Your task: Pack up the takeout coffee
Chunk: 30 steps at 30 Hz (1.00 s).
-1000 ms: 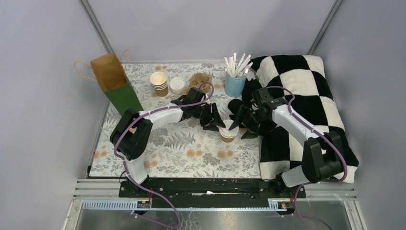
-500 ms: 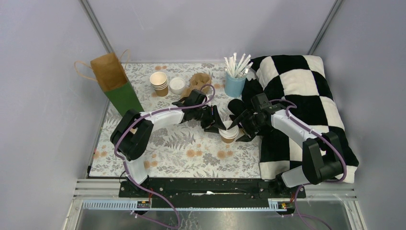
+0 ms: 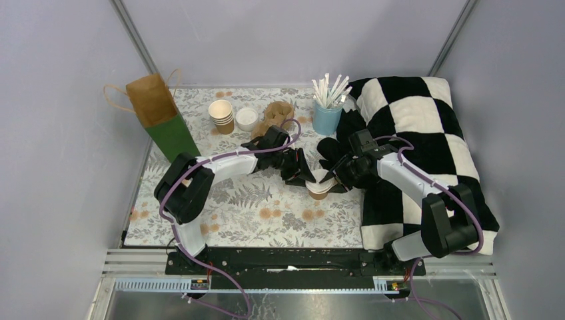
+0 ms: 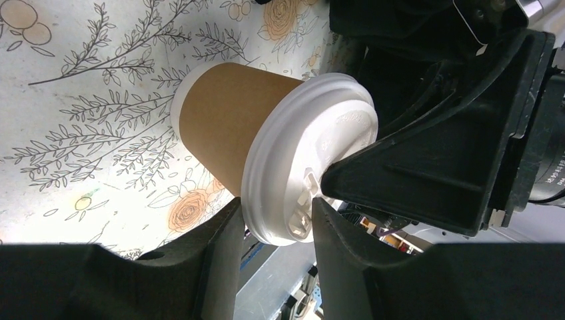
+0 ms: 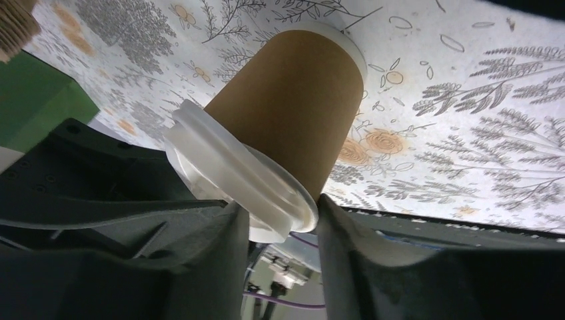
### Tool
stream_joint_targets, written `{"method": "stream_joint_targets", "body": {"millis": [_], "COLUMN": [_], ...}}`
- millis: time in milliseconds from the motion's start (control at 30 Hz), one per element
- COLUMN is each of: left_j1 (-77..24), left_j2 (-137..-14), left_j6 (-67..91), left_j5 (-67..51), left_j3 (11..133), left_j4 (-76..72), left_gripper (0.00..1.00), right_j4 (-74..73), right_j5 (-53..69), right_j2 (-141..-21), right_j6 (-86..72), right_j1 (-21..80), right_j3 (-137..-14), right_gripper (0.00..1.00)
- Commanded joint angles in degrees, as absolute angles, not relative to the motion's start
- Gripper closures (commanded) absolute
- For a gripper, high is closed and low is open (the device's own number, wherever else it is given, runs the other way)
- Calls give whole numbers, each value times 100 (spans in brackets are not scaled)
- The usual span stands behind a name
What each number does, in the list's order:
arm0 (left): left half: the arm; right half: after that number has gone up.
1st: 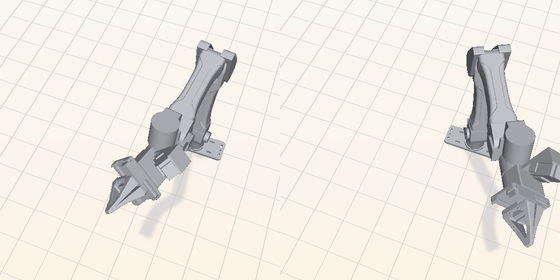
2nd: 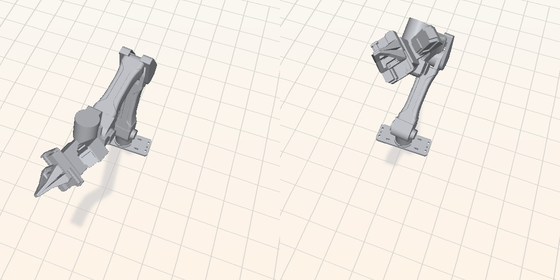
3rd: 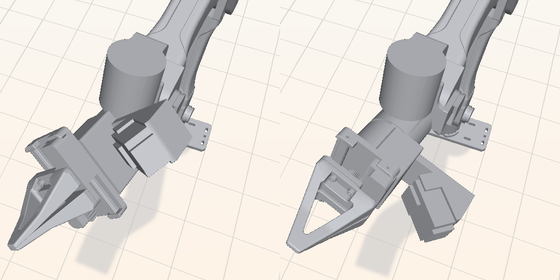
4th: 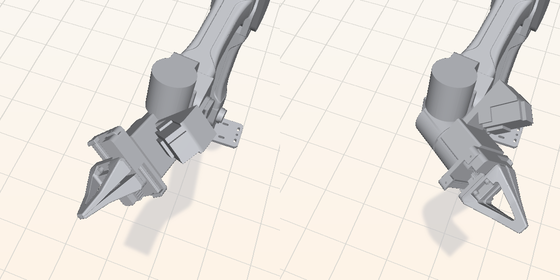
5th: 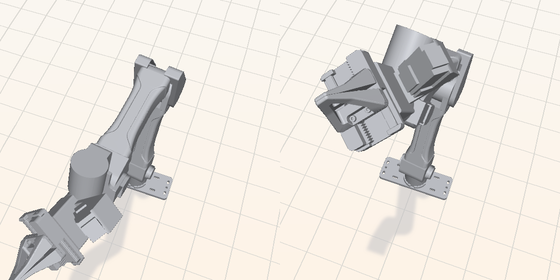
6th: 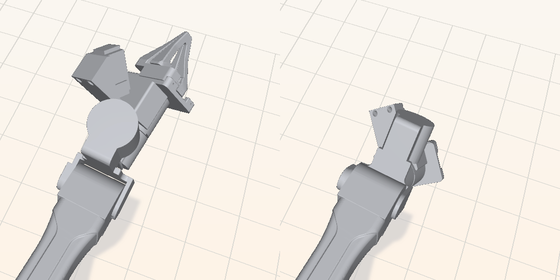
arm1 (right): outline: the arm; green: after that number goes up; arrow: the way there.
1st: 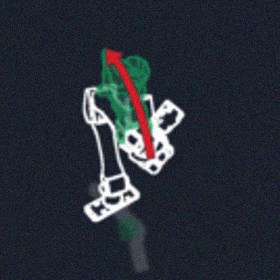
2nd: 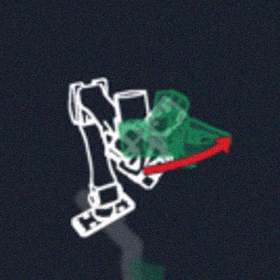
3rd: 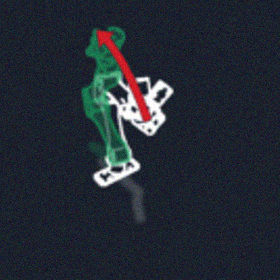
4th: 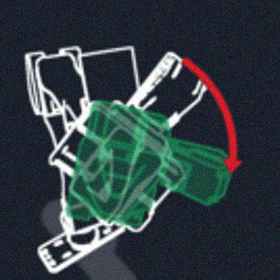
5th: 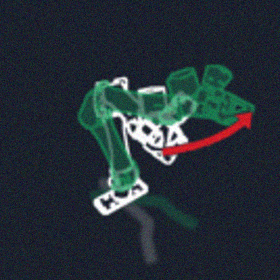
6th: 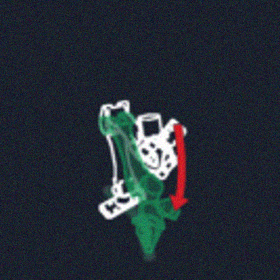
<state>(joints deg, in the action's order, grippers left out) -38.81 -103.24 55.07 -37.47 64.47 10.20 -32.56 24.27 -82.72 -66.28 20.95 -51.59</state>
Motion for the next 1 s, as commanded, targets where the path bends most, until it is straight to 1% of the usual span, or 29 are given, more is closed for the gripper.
{"method": "stream_joint_targets", "body": {"millis": [0, 33, 100, 200, 333, 400, 467, 533, 667, 833, 967], "left_j1": [-3924, -3935, -3945, -3959, -3964, -3954, -3951, -3955, -3955, -3936, -3769], "left_j2": [-10129, -10127, -10112, -10087, -10055, -10045, -10052, -10048, -10031, -9985, -9840], "left_j6": [5497, 5496, 5509, 5512, 5494, 5493, 5493, 5488, 5453, 5337, 5150], "left_j5": [-3715, -3717, -3726, -3735, -3735, -3718, -3722, -3732, -3794, -3854, -3841], "left_j3": [6499, 6510, 6515, 6513, 6516, 6540, 6589, 6617, 6650, 6670, 6655], "left_j4": [826, 828, 833, 826, 826, 835, 836, 825, 800, 884, 1012], "left_gripper": [55, 55, 55, 55, 53, 51, 48, 45, 40, 33, 23], "right_j4": [-3570, -3525, -3546, -3563, -3404, -3348, -3372, -3399, -3322, -3296, -3256], "right_j5": [1843, 1866, 1837, 1784, 2095, 2197, 2229, 2190, 2291, 2305, 2348], "right_j2": [-8225, -8245, -8297, -8307, -8247, -8157, -8060, -7990, -7948, -7950, -7981], "right_j6": [-6169, -6036, -5725, -5325, -4801, -4622, -4387, -4144, -3784, -3577, -3542], "right_j1": [2112, 2110, 2113, 2106, 2115, 2114, 2112, 2110, 2075, 2050, 2027], "right_j3": [-5237, -5266, -5414, -5531, -5465, -5444, -5476, -5532, -5554, -5605, -5586], "right_gripper": [62, 64, 64, 61, 47, 35, 26, 22, 22, 27, 27]}}
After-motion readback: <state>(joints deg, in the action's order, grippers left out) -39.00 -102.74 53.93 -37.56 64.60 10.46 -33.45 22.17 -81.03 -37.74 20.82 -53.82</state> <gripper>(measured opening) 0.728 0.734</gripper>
